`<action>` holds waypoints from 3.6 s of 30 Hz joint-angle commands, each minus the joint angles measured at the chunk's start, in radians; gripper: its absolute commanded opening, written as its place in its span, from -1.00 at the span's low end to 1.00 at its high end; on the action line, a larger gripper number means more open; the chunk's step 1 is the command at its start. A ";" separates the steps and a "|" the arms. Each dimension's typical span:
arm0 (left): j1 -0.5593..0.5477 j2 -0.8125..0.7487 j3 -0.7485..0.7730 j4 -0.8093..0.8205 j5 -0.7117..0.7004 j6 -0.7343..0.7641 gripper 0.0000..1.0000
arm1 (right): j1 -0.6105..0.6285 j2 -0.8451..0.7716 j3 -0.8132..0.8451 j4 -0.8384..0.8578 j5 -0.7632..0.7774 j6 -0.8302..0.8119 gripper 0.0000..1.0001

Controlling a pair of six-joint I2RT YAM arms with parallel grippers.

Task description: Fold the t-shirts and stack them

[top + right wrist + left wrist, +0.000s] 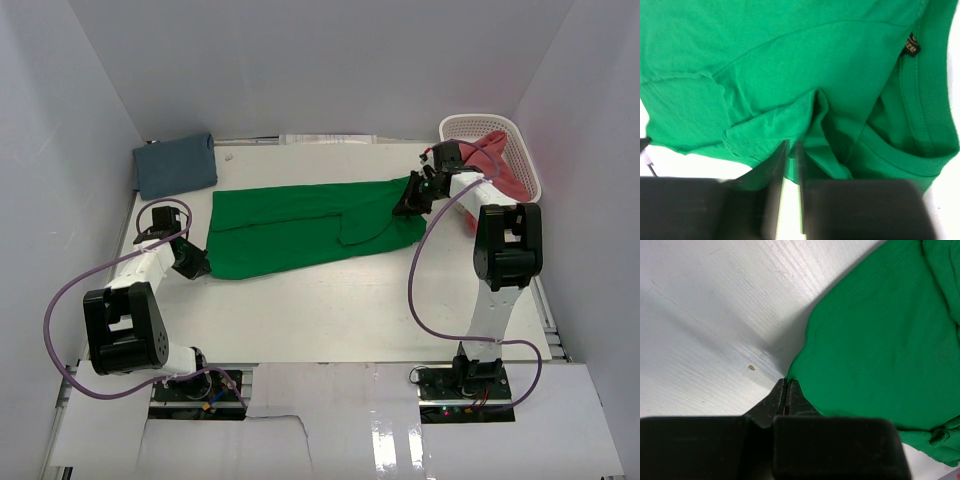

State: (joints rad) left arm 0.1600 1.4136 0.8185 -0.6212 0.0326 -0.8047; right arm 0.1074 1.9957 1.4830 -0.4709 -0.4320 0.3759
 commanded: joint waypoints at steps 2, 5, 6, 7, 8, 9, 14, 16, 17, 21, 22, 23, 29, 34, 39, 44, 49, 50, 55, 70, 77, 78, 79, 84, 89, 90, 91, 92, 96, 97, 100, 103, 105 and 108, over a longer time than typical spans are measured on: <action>0.001 -0.044 0.022 -0.003 -0.017 0.013 -1.00 | -0.003 0.015 0.025 0.000 -0.028 -0.009 -0.84; 0.003 -0.044 0.024 -0.002 -0.017 0.015 -1.00 | -0.003 0.020 0.028 -0.005 -0.039 -0.017 -0.52; 0.001 -0.044 0.022 -0.003 -0.017 0.016 -1.00 | -0.003 0.018 0.026 -0.005 -0.036 -0.019 -0.46; 0.001 -0.044 0.022 -0.003 -0.017 0.016 -1.00 | -0.003 0.018 0.025 -0.005 -0.033 -0.019 -0.45; 0.001 -0.044 0.024 -0.003 -0.017 0.016 -1.00 | -0.005 0.018 0.023 -0.005 -0.033 -0.019 -0.44; 0.001 -0.042 0.024 -0.003 -0.017 0.018 -1.00 | -0.003 0.018 0.022 -0.003 -0.034 -0.019 -0.42; 0.001 -0.044 0.025 -0.002 -0.017 0.018 -1.00 | -0.003 0.017 0.019 0.000 -0.040 -0.017 -0.25; 0.001 -0.042 0.024 -0.002 -0.017 0.018 -1.00 | -0.003 0.018 0.019 0.000 -0.040 -0.017 -0.30; 0.001 -0.039 0.024 -0.002 -0.017 0.018 -1.00 | -0.002 0.021 0.019 0.002 -0.042 -0.017 -0.31; 0.001 -0.039 0.024 -0.002 -0.017 0.016 -1.00 | -0.002 0.029 0.019 0.008 -0.056 -0.014 -0.32; 0.001 -0.039 0.024 -0.002 -0.019 0.018 -1.00 | -0.002 0.032 0.020 0.008 -0.056 -0.014 -0.33; 0.001 -0.039 0.024 -0.002 -0.017 0.018 -1.00 | 0.000 0.032 0.019 0.009 -0.057 -0.011 -0.32; 0.001 -0.045 0.016 -0.002 -0.017 0.018 -1.00 | 0.011 0.037 -0.001 0.025 -0.062 -0.006 -0.33; 0.001 -0.047 0.014 -0.002 -0.019 0.018 -1.00 | 0.015 0.041 0.010 0.020 -0.067 -0.006 -0.74; 0.003 -0.054 0.019 -0.008 -0.017 0.019 -1.00 | 0.012 0.014 0.031 -0.005 -0.054 -0.003 -0.85; 0.001 -0.071 0.048 -0.028 -0.051 0.025 -1.00 | -0.006 -0.057 0.043 -0.026 -0.031 0.000 -0.85; 0.001 -0.087 0.071 -0.034 -0.071 0.036 -1.00 | -0.028 -0.118 0.054 -0.058 -0.022 0.001 -0.85; 0.003 -0.085 0.079 -0.035 -0.071 0.038 -1.00 | -0.031 -0.123 0.057 -0.058 -0.022 0.001 -0.85; 0.001 -0.074 0.099 -0.035 -0.056 0.041 -1.00 | -0.040 -0.140 0.094 -0.084 -0.025 0.006 -0.85; 0.000 0.042 0.218 -0.037 -0.034 0.042 -1.00 | -0.041 -0.067 0.322 -0.173 -0.043 0.021 -0.85; -0.022 0.102 0.292 -0.037 -0.034 0.021 -1.00 | -0.040 -0.043 0.370 -0.183 -0.062 0.026 -0.85; -0.028 0.111 0.301 -0.037 -0.034 0.019 -1.00 | -0.040 -0.035 0.378 -0.190 -0.059 0.024 -0.85; -0.036 0.129 0.312 -0.038 -0.034 0.018 -1.00 | -0.040 -0.032 0.394 -0.195 -0.059 0.023 -0.85; -0.069 0.188 0.393 -0.061 -0.056 0.021 -1.00 | -0.041 -0.003 0.439 -0.215 -0.060 0.017 -0.85; -0.071 0.220 0.426 -0.081 -0.083 0.021 -1.00 | -0.040 0.018 0.468 -0.218 -0.068 0.015 -0.85; -0.071 0.228 0.429 -0.083 -0.094 0.021 -1.00 | -0.038 0.021 0.473 -0.219 -0.067 0.012 -0.85; -0.071 0.232 0.435 -0.086 -0.097 0.021 -1.00 | -0.038 0.028 0.482 -0.222 -0.068 0.011 -0.85; -0.071 0.238 0.441 -0.089 -0.097 0.022 -1.00 | -0.038 0.037 0.488 -0.229 -0.068 0.009 -0.85; -0.070 0.271 0.469 -0.101 -0.097 0.013 -1.00 | -0.038 0.054 0.522 -0.236 -0.074 0.006 -0.85; -0.071 0.283 0.484 -0.106 -0.097 0.010 -1.00 | -0.040 0.058 0.531 -0.238 -0.077 0.004 -0.85; -0.071 0.298 0.502 -0.118 -0.099 0.004 -1.00 | -0.038 0.077 0.574 -0.255 -0.076 0.004 -0.85; -0.071 0.303 0.521 -0.120 -0.102 -0.001 -1.00 | -0.040 0.092 0.608 -0.270 -0.077 0.003 -0.85; -0.071 0.306 0.533 -0.120 -0.102 -0.004 -1.00 | -0.038 0.101 0.615 -0.275 -0.079 0.003 -0.85; -0.071 0.315 0.551 -0.123 -0.099 -0.007 -1.00 | -0.040 0.107 0.617 -0.275 -0.079 0.003 -0.85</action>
State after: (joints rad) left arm 0.0879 1.7317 1.3228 -0.7399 -0.0483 -0.7998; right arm 0.0715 2.0949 2.0533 -0.7361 -0.4938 0.3874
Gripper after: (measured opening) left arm 0.020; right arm 0.078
